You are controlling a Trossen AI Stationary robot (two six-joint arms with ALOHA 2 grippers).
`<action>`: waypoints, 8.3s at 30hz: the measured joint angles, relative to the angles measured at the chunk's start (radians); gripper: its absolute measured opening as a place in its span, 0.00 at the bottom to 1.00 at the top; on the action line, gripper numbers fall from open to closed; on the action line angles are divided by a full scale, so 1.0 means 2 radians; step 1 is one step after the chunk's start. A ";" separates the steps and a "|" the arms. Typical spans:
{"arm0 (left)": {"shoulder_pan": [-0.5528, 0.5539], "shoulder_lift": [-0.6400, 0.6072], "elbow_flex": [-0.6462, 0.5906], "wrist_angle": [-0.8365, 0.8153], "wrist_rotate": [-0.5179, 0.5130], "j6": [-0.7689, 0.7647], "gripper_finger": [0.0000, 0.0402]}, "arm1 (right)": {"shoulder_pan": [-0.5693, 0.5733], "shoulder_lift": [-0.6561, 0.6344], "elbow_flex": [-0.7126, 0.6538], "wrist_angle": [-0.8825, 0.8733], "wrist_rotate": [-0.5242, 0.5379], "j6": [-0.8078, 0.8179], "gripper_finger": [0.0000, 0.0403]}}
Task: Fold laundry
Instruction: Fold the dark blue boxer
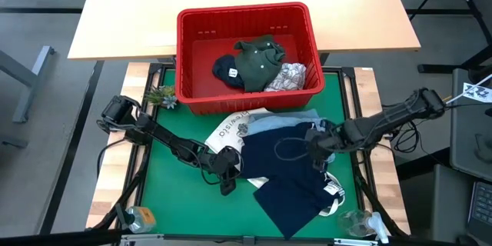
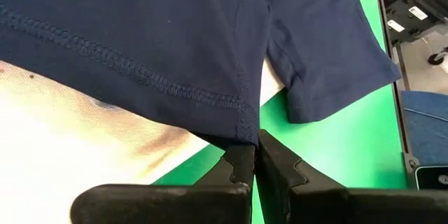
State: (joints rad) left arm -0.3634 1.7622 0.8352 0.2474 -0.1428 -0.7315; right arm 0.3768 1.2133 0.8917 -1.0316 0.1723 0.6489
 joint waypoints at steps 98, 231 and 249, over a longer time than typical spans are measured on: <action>0.100 0.051 0.000 0.134 -0.096 0.041 0.28 | -0.179 0.000 -0.067 0.090 0.052 -0.054 0.30; 0.078 -0.022 0.000 0.056 0.006 0.066 0.31 | 0.247 0.015 -0.019 0.078 -0.187 0.173 0.65; 0.060 -0.021 0.000 0.140 -0.001 0.054 0.31 | 0.247 0.079 -0.019 0.079 -0.187 0.158 0.65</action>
State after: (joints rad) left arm -0.2426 1.7195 0.8352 0.5282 -0.1453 -0.6242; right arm 0.8711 1.3716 0.8532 -0.8738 -0.2024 0.9657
